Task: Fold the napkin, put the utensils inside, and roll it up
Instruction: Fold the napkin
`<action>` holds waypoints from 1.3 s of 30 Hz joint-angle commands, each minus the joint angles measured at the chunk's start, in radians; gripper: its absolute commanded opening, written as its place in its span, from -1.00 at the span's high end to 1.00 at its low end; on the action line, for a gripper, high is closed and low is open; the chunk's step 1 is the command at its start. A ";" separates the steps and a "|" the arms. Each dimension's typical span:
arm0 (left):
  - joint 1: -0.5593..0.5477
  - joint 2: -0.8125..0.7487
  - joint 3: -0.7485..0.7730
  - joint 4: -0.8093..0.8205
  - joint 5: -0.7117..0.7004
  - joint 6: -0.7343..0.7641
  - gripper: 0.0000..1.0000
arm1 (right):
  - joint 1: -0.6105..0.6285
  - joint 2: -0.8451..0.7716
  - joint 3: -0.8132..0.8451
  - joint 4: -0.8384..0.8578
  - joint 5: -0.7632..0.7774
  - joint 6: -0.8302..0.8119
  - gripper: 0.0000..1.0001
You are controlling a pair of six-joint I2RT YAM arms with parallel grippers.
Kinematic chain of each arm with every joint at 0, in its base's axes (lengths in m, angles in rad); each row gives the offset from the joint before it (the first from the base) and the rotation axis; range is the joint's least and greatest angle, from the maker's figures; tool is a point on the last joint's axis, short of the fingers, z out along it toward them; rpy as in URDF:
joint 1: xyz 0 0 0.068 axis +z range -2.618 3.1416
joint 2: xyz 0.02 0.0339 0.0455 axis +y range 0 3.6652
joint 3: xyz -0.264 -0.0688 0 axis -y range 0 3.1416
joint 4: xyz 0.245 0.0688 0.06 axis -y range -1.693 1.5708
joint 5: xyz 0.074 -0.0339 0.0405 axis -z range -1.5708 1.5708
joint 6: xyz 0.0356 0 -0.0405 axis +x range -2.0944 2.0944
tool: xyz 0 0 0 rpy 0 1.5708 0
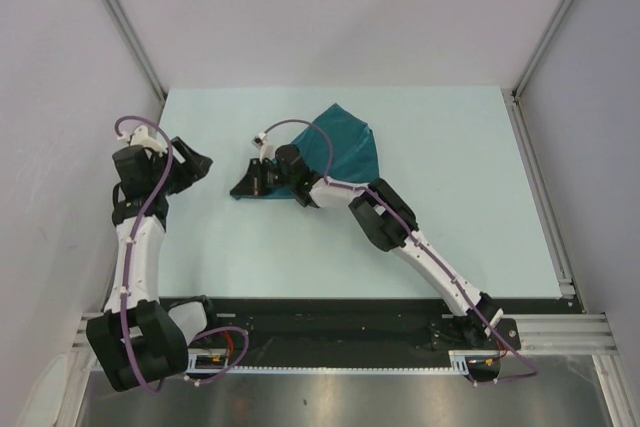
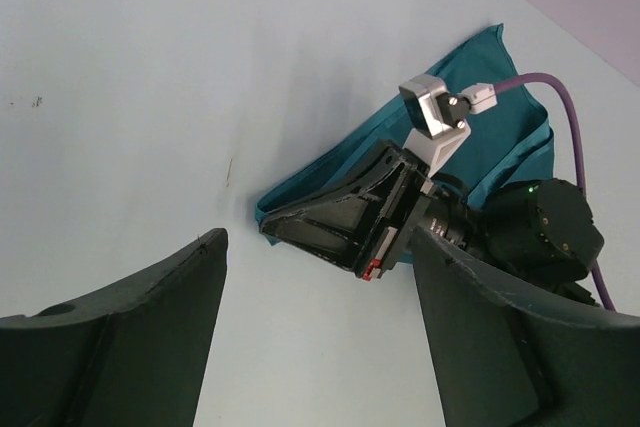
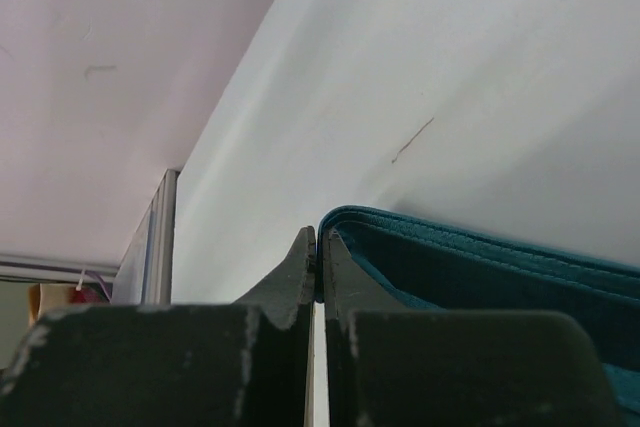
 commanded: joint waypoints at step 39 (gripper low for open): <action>-0.032 0.038 -0.397 0.304 -0.134 -0.278 -0.64 | -0.397 -1.016 -0.946 0.113 -0.131 -0.163 -0.28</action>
